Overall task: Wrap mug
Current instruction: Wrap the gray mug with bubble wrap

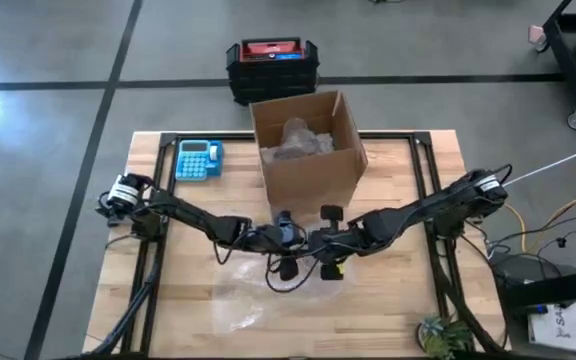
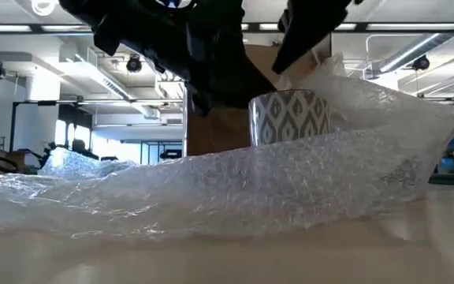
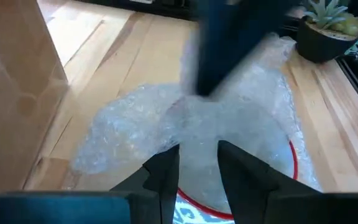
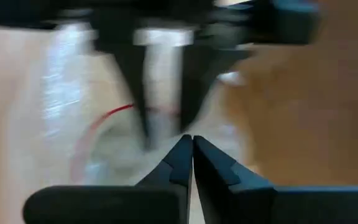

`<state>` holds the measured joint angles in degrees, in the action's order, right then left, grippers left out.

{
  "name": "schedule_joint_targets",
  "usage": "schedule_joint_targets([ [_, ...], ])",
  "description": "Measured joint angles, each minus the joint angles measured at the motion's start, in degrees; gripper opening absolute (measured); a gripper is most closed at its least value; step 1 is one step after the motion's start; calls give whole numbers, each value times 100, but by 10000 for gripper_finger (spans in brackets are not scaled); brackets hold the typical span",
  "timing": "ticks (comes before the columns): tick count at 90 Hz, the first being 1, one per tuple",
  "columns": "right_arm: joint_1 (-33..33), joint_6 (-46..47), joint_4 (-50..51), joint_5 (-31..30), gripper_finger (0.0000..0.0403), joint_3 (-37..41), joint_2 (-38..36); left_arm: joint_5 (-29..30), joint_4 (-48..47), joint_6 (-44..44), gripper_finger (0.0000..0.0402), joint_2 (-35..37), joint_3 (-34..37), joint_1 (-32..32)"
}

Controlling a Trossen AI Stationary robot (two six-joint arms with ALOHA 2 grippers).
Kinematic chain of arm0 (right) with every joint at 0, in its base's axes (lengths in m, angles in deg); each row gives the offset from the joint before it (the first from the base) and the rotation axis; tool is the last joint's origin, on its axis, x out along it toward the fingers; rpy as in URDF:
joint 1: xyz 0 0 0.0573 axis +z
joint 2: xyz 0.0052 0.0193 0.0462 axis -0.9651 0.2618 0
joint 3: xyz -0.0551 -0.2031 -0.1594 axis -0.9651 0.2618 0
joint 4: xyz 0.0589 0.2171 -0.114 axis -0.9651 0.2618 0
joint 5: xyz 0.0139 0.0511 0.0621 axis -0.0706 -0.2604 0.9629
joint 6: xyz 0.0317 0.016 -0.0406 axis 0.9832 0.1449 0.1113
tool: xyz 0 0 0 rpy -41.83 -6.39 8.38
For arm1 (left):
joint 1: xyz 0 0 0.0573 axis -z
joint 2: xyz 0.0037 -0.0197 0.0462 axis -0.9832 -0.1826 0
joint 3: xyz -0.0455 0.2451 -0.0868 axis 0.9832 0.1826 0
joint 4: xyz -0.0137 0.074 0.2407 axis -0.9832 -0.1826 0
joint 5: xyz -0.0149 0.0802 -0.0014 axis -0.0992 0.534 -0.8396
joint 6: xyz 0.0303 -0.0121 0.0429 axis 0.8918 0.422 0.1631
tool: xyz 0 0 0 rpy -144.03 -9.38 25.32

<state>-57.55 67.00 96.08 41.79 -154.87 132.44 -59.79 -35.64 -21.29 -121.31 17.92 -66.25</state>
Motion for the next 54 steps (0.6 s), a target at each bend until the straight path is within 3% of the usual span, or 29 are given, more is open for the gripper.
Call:
schedule_joint_targets([
  [26, 10, 275, -148, 940, 0, 245, 522, -22, -26, 2, 98, -1, 4, 11],
  [54, 31, 170, -453, 1223, 0, 231, 1186, -59, 79, 11, 98, 8, 17, 14],
])
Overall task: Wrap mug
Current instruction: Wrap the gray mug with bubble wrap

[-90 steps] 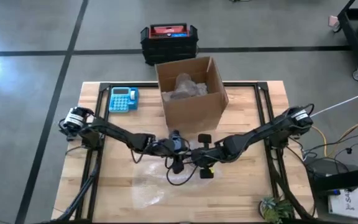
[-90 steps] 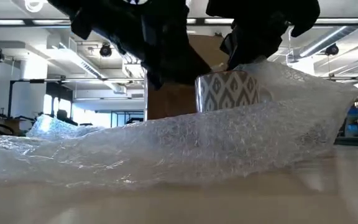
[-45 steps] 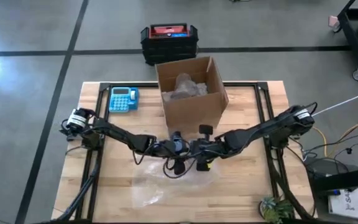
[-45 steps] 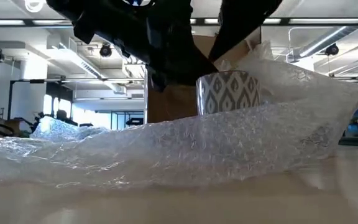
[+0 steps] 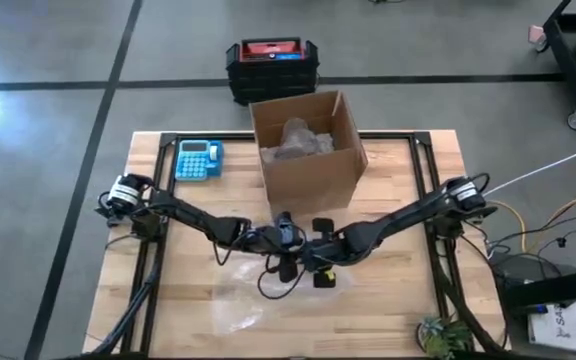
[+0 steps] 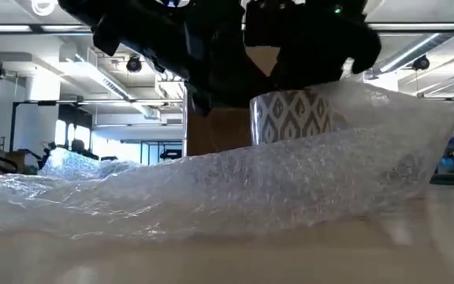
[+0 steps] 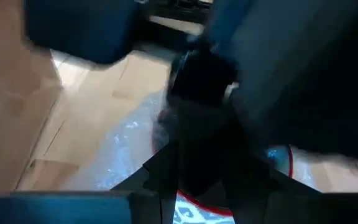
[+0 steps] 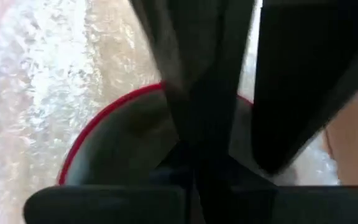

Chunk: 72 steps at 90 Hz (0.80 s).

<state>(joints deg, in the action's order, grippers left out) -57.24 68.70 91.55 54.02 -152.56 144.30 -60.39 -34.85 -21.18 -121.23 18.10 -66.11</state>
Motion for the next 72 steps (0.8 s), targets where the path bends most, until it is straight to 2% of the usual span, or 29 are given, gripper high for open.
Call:
schedule_joint_targets([
  [20, -2, -100, 277, 57, 0, -203, -212, -4, 2, -17, 98, 0, -2, -2],
  [44, 7, -16, 868, 69, 0, -319, -1062, 39, 175, -48, 98, 25, -39, 0],
  [51, 13, 149, 1304, -41, 0, -340, -1330, 180, 59, 22, 98, -13, 18, 12],
  [54, 17, 235, 1490, -63, 0, -315, -1429, 35, 39, 0, 98, -13, -19, 1],
  [72, 67, 879, 2225, -559, 0, 182, -1655, 39, 36, 4, 98, -4, 0, 12],
])
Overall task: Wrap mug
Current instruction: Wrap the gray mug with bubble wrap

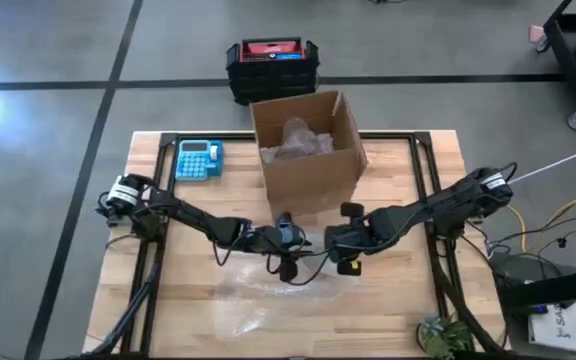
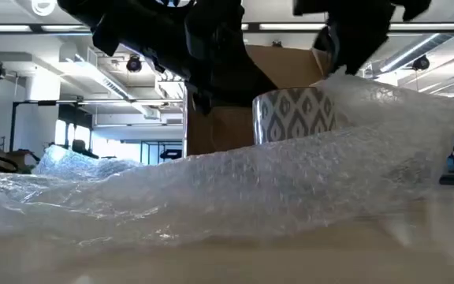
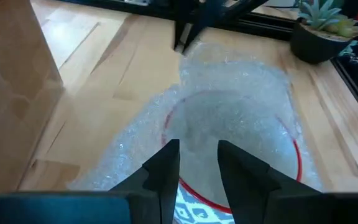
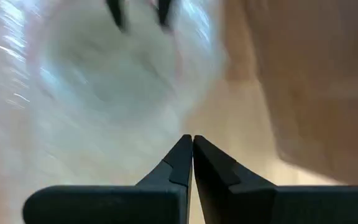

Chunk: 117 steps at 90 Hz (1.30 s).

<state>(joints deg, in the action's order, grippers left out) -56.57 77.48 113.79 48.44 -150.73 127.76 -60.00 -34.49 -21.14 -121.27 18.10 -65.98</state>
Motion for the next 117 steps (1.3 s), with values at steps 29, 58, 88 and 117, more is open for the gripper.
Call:
schedule_joint_targets([
  [29, 244, 405, -324, 204, 0, 738, 27, -7, 48, -14, 98, 0, 4, 0],
  [58, 287, -359, -1678, 218, 0, 351, 16, -9, 86, -15, 98, 0, 4, 2],
  [88, 272, -548, -2354, 457, 0, 384, 586, -11, 96, -15, 98, 0, 4, 2],
  [117, 237, -481, -2352, 582, 0, 380, 864, -333, 368, -75, 98, 273, 7, 24],
])
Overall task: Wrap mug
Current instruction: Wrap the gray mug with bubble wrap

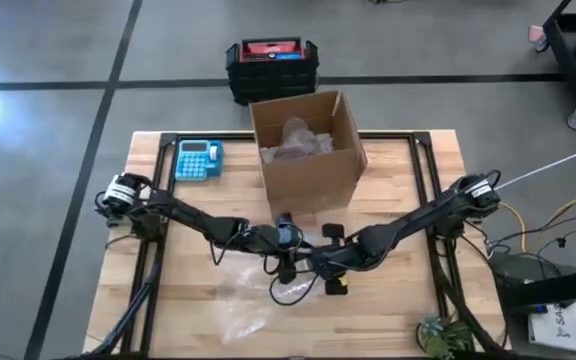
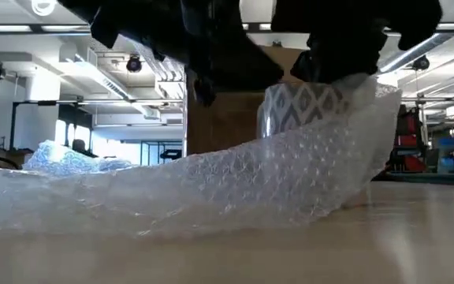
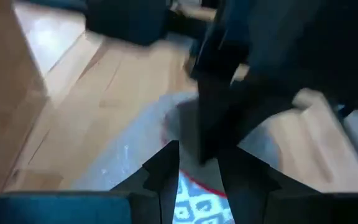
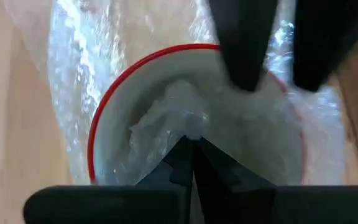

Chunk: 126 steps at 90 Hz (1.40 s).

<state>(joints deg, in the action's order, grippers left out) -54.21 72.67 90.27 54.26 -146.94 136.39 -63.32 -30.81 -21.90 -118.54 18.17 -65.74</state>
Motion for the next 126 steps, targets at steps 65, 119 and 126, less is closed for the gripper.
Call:
schedule_joint_targets([
  [65, -229, -66, 1057, -63, 0, -973, -157, -102, 123, 54, 98, -571, -33, 0],
  [119, -287, -257, 1183, 845, 0, -944, 286, -122, 129, 60, 98, -555, -20, -2],
  [126, -373, -352, 1082, 853, 0, -944, 420, -124, 132, 60, 98, -557, -17, -2],
])
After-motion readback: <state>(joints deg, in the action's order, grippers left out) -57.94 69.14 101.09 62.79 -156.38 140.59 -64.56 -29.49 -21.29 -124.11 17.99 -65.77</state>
